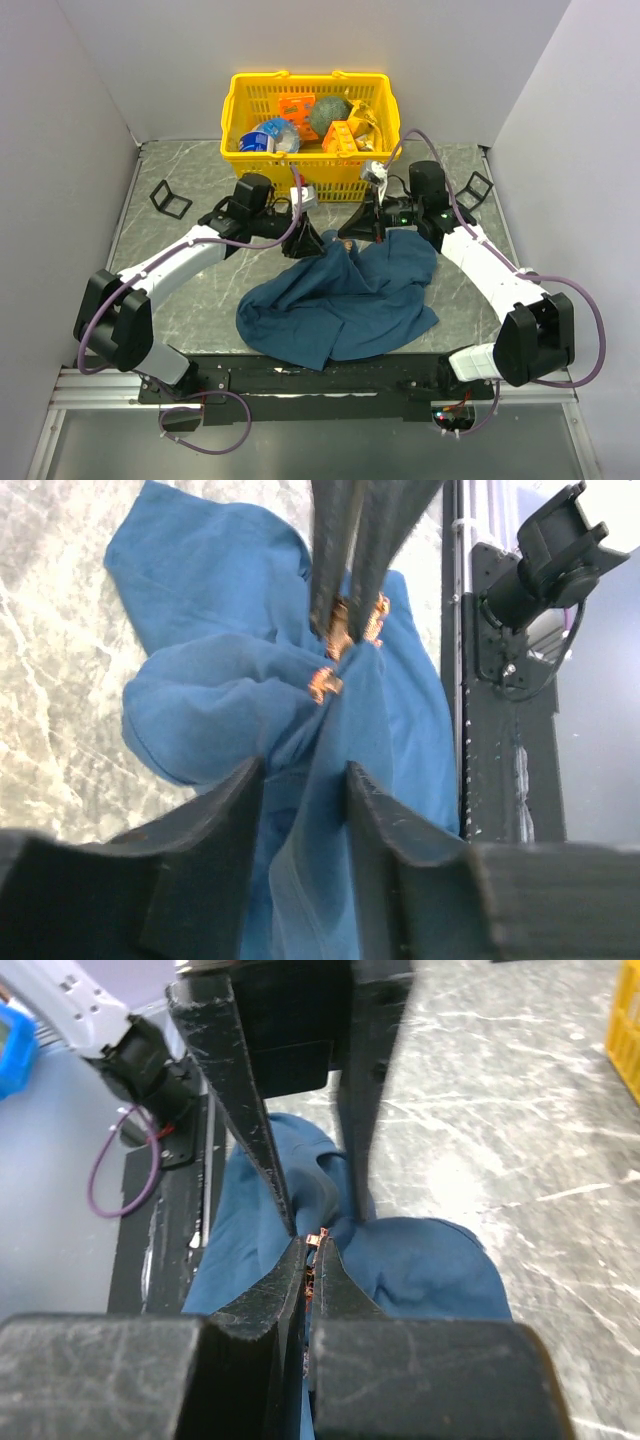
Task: Remove the brooch from the garment
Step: Remove the brooch from the clothes.
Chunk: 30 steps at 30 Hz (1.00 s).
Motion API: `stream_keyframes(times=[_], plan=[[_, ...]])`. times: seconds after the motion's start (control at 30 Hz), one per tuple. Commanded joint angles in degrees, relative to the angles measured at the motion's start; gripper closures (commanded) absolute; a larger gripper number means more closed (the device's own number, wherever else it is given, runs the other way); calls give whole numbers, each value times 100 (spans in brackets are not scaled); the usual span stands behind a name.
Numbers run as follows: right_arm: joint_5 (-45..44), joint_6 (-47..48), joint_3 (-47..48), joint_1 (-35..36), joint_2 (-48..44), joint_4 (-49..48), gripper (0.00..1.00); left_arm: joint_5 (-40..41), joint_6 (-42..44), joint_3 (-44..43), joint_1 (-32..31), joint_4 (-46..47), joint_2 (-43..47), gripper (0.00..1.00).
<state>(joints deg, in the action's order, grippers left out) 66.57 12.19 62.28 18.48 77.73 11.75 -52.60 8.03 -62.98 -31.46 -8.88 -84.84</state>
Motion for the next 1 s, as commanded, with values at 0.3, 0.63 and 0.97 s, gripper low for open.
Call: stream_keyframes(times=[0.3, 0.63, 0.97], plan=[[-1014, -463, 258, 138, -83, -498, 100, -110, 190, -408, -439, -439, 55, 88], [-1128, -673, 794, 367, 347, -568, 100, -462, -83, -496, -888, -298, -121, 83], [-1076, -788, 557, 411, 260, -832, 100, -489, -171, -557, -1090, -280, -130, 65]])
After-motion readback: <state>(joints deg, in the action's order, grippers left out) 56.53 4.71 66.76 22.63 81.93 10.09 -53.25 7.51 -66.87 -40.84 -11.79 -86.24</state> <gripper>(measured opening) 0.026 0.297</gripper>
